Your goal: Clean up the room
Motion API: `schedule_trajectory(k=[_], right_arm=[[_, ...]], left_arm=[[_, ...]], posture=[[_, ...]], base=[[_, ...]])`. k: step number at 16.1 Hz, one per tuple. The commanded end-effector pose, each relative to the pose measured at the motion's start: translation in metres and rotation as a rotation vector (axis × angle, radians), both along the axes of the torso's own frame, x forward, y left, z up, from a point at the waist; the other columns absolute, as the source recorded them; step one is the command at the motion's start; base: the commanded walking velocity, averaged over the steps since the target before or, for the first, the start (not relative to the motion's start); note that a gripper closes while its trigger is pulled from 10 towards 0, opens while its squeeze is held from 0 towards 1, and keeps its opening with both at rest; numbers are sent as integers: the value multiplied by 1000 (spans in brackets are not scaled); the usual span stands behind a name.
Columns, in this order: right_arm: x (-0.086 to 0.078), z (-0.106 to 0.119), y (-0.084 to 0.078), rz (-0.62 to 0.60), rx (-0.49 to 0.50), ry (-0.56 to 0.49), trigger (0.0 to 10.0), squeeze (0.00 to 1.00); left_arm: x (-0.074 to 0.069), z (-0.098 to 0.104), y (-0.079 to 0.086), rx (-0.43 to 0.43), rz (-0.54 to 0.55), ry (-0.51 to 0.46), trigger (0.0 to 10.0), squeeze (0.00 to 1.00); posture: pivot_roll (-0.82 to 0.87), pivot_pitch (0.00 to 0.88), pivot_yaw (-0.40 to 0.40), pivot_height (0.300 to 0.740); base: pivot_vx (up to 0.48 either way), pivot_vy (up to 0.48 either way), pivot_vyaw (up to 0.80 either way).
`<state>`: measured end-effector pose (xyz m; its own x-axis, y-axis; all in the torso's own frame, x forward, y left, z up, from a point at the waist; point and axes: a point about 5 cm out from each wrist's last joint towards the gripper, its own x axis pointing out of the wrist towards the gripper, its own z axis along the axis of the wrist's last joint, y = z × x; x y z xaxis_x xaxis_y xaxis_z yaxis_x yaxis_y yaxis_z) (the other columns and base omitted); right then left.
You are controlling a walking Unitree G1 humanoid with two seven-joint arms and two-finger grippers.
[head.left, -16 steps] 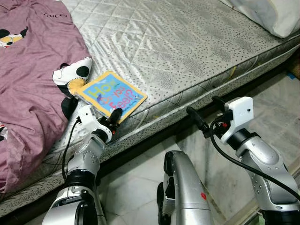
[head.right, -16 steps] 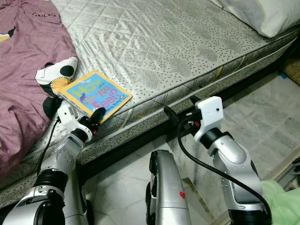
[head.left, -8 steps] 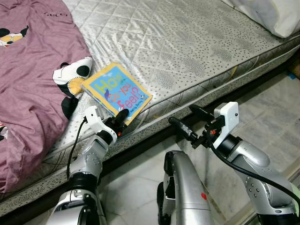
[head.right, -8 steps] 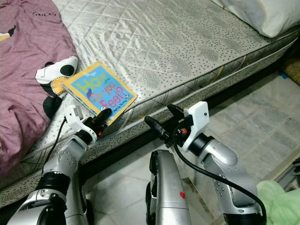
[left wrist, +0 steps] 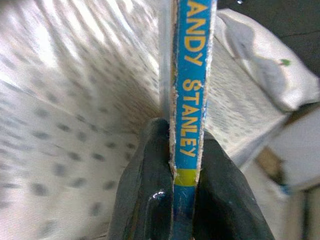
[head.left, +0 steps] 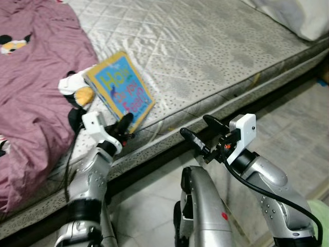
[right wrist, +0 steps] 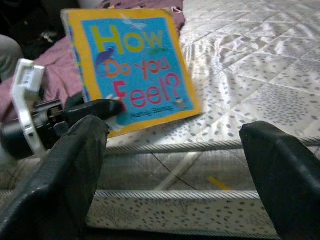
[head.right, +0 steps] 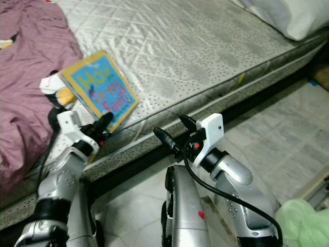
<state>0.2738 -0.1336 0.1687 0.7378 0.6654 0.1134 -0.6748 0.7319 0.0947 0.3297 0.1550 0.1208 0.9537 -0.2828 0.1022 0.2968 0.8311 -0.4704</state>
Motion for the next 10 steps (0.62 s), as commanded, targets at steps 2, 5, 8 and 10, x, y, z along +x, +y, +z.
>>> schedule_trajectory(k=[2, 5, 8, 10], right_arm=[[0, -9, 3, -37, 8, 53, 10000, 0], [11, -13, 4, -145, 44, 91, 10000, 0], [15, -6, 12, -154, 92, 50, 10000, 0], [18, -1, 14, -172, 133, 38, 10000, 0]], left_arm=[[-15, 13, 4, 165, 66, -92, 0, 0], [-37, 12, 6, 277, 136, -115, 0, 0], [-50, 8, 10, 373, 194, -126, 0, 0], [-48, 8, 14, 403, 211, -126, 0, 0]], posture=[[-62, 169, -20, 501], [-43, 162, -14, 501], [-28, 157, -8, 501], [-26, 158, -7, 524]], base=[[0, 0, 0], [0, 0, 0], [0, 0, 0], [0, 0, 0]])
